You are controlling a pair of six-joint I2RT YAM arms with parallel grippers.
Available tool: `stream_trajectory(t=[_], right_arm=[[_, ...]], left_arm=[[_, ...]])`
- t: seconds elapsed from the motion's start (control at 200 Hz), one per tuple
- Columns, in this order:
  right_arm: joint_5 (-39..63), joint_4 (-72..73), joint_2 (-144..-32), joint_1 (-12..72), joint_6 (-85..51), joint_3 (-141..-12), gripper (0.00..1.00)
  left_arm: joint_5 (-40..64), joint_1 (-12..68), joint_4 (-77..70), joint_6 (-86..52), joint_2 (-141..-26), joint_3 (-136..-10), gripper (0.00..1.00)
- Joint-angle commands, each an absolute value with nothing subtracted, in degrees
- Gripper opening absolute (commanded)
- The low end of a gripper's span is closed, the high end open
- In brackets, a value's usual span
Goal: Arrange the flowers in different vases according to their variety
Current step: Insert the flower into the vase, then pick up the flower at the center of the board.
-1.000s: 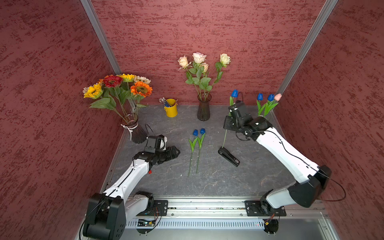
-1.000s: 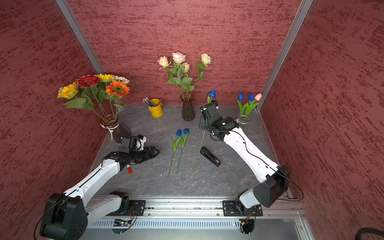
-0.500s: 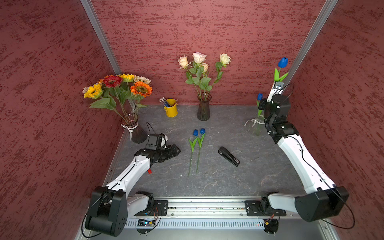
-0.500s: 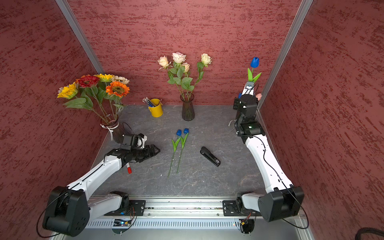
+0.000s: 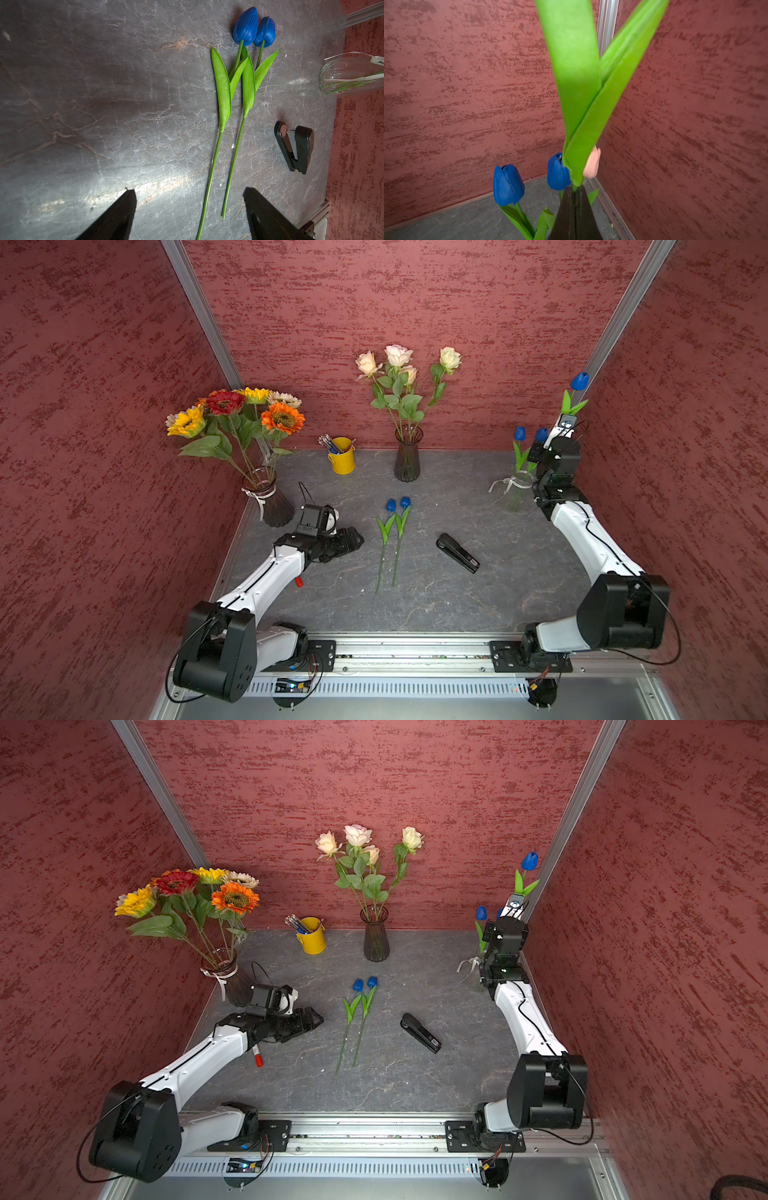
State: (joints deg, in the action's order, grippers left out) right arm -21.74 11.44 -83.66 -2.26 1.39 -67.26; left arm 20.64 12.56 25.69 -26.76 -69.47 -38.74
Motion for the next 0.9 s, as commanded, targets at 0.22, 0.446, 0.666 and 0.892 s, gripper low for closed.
stream_trajectory(t=[0.22, 0.446, 0.666, 0.892], right_arm=[[-15.2, -1.9, -84.1, -2.7, -4.5, -68.2, 0.65], [-9.7, -26.7, -72.6, 0.4, -12.7, -70.6, 0.68], [-7.1, -40.9, -69.2, 14.4, -21.4, -70.7, 0.67], [-0.4, -38.9, -82.7, 30.9, -32.0, -71.7, 0.64]], left_arm=[[19.8, 13.0, 26.4, -26.9, -67.5, -38.9, 0.86], [19.8, 12.9, 27.1, -26.6, -65.9, -38.1, 0.86], [20.0, 12.8, 27.3, -26.6, -64.9, -37.3, 0.87], [19.7, 12.7, 27.9, -26.9, -64.9, -37.5, 0.87]])
